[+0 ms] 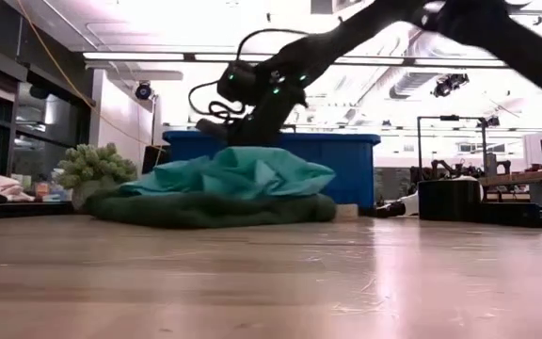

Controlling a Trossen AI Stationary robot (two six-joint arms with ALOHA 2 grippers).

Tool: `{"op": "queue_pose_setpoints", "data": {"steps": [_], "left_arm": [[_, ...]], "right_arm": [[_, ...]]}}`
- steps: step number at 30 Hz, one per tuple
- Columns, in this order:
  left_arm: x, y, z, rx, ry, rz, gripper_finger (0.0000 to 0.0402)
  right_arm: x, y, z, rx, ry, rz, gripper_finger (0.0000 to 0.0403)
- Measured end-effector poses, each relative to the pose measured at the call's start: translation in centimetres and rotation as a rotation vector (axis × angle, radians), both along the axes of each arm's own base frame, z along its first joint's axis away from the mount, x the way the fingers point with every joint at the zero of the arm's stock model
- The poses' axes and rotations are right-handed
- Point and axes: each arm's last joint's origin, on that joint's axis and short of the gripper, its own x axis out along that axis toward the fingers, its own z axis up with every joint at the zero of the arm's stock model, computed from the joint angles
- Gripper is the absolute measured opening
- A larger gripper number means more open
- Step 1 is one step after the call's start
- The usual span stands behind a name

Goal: Fold laundry
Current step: Stack the light blue shorts on top of the green polo shirt

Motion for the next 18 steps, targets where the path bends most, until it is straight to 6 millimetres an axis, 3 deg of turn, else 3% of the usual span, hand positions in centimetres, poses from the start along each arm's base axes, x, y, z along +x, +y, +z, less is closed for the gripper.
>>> {"op": "queue_pose_setpoints", "data": {"steps": [5, 9, 12, 18], "left_arm": [[0.1, 0.0, -0.2, -0.02, 0.015, 0.012, 0.0], [0.3, 0.0, -0.5, -0.024, 0.042, 0.005, 0.0], [0.4, 0.0, -0.7, -0.029, 0.072, 0.007, 0.0], [1.2, 0.1, -2.6, -0.119, 0.233, 0.013, 0.0]], "right_arm": [[2.3, -1.5, 0.0, -0.029, 0.02, 0.213, 0.0], [3.5, -0.5, 3.0, -0.053, -0.067, 0.33, 0.0], [2.4, 0.7, 6.5, -0.061, -0.104, 0.345, 0.0], [-1.0, 2.6, 12.3, -0.091, -0.02, 0.354, 0.0]]}}
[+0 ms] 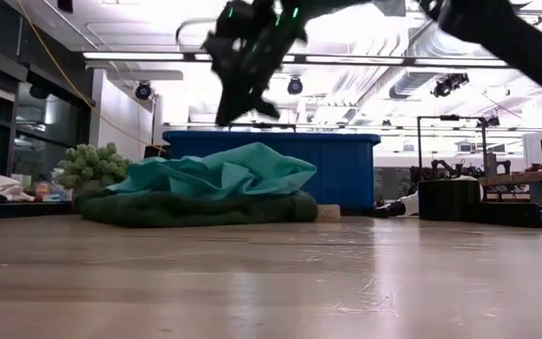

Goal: Fold laundry
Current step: Stack the light blue shorts on top of the green polo shirt

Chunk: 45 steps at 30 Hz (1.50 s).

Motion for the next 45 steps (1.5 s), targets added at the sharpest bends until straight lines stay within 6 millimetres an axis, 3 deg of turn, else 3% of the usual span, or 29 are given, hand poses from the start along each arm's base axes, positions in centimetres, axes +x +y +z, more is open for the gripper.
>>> {"op": "queue_pose_setpoints", "data": {"steps": [4, 8, 14, 17, 20, 24, 28, 34, 40, 43, 45], "left_arm": [[2.1, 0.0, -3.7, -0.128, 0.345, -0.037, 0.0], [6.3, 1.0, -6.3, -0.188, 0.612, -0.087, 0.0], [13.6, 6.3, -9.3, -0.245, 0.887, -0.333, 0.0], [15.8, 9.1, -11.3, -0.339, 1.144, -0.406, 0.0], [18.0, 11.4, -11.5, -0.32, 1.316, -0.454, 0.0], [21.0, 13.7, -12.0, -0.26, 1.437, -0.49, 0.0], [22.9, 15.3, -14.2, -0.202, 1.666, -0.435, 0.0], [24.0, 15.3, -17.9, -0.116, 1.887, -0.545, 0.0], [25.2, 14.2, -22.8, -0.072, 1.952, -0.733, 0.0], [25.5, 13.1, -24.4, -0.164, 1.929, -0.715, 0.0], [25.6, 12.7, -25.0, -0.319, 1.82, -0.69, 0.0]], "right_arm": [[-3.0, 3.3, 6.1, -0.093, -0.044, -0.036, 0.0], [-6.1, 5.9, 10.8, -0.178, -0.106, -0.172, 0.0], [-10.0, 9.8, 15.6, -0.167, -0.225, -0.347, 0.0], [-11.0, 11.7, 16.1, -0.175, -0.228, -0.377, 0.0], [-11.9, 13.5, 16.0, -0.189, -0.189, -0.402, 0.0], [-13.1, 15.8, 15.5, -0.218, -0.123, -0.44, 0.0], [-13.9, 18.2, 15.3, -0.253, -0.119, -0.471, 0.0], [-15.4, 20.9, 15.0, -0.291, -0.117, -0.532, 0.0], [-16.3, 22.7, 14.9, -0.278, -0.127, -0.547, 0.0], [-16.5, 23.2, 14.9, -0.26, -0.134, -0.554, 0.0], [-16.6, 23.3, 14.9, -0.252, -0.137, -0.559, 0.0]]}}
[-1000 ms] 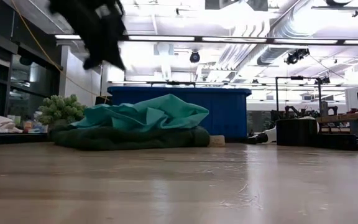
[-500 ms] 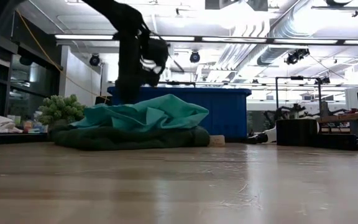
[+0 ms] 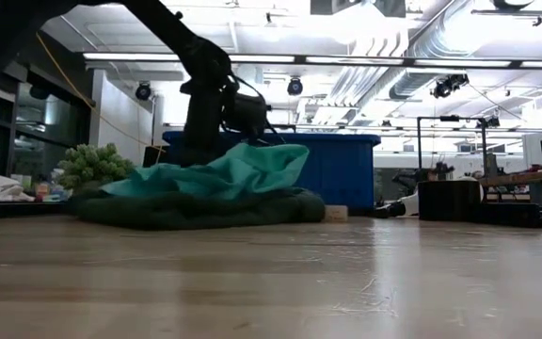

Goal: Fold laundry
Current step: Stack the light blue shorts on top of the green polo shirt, then adjust the blue laundry bin

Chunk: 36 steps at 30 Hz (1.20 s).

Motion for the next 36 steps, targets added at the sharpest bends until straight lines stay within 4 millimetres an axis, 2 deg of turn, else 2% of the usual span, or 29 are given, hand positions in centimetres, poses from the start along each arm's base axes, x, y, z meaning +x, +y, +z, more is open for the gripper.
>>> {"op": "queue_pose_setpoints", "data": {"steps": [4, 8, 13, 19, 23, 26, 31, 36], "left_arm": [[1.3, -0.1, -0.9, -0.303, -0.234, 0.294, 0.0], [1.4, 0.5, -1.6, -0.412, -0.283, 0.508, 0.0], [0.8, 1.4, -1.6, -0.301, -0.298, 0.563, 0.0], [-1.0, 4.5, -1.0, -0.18, -0.34, 0.73, 0.0], [-2.7, 6.8, 0.1, -0.035, -0.349, 0.737, 0.0], [-3.7, 7.4, 0.8, 0.004, -0.329, 0.714, 0.0], [-4.6, 6.7, 2.3, -0.001, -0.297, 0.564, 0.0], [-5.0, 5.7, 3.8, -0.024, -0.299, 0.517, 0.0001]], "right_arm": [[-0.1, 0.2, 0.0, -0.002, 0.002, 0.009, 0.0], [-0.2, 0.1, 0.1, -0.018, 0.018, 0.044, 0.0], [-0.8, 0.0, 0.7, -0.013, 0.023, 0.08, 0.0], [-2.0, 0.0, 1.7, -0.006, -0.008, 0.098, 0.0], [-2.8, 0.2, 2.2, -0.013, -0.034, 0.104, 0.0], [-3.1, 0.1, 2.5, -0.036, -0.049, 0.097, 0.0], [-3.0, -0.5, 2.6, -0.077, -0.047, 0.088, 0.0], [-2.7, -1.3, 2.6, -0.107, -0.023, 0.096, 0.0]]}}
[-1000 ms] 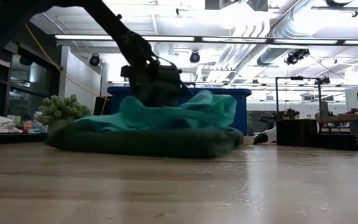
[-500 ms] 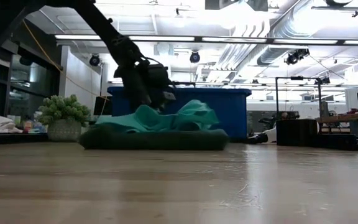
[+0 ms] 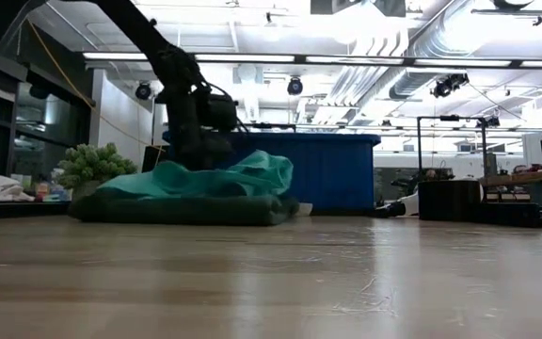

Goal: Fold laundry
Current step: Adjust the blue laundry bin

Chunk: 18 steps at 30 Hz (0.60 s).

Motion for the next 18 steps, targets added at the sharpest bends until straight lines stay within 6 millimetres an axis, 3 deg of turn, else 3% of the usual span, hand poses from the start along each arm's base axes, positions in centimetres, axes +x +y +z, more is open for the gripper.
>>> {"op": "queue_pose_setpoints", "data": {"steps": [5, 9, 13, 18], "left_arm": [[-0.4, -1.2, 2.8, -0.003, -0.078, -0.122, 0.0008], [-1.0, -1.8, 5.0, 0.033, -0.115, -0.154, 0.0039], [-1.0, -1.8, 9.3, 0.079, -0.266, -0.153, 0.009], [-1.5, -0.8, 16.0, 0.329, -0.371, -0.182, 0.0161]], "right_arm": [[0.0, -0.6, 0.2, -0.022, 0.015, 0.025, 0.0], [0.0, -1.1, 0.4, -0.049, 0.014, 0.008, 0.0001], [0.4, -2.3, 0.4, -0.116, 0.039, -0.009, 0.002], [1.2, -6.2, 0.4, -0.187, 0.09, -0.095, 0.0085]]}}
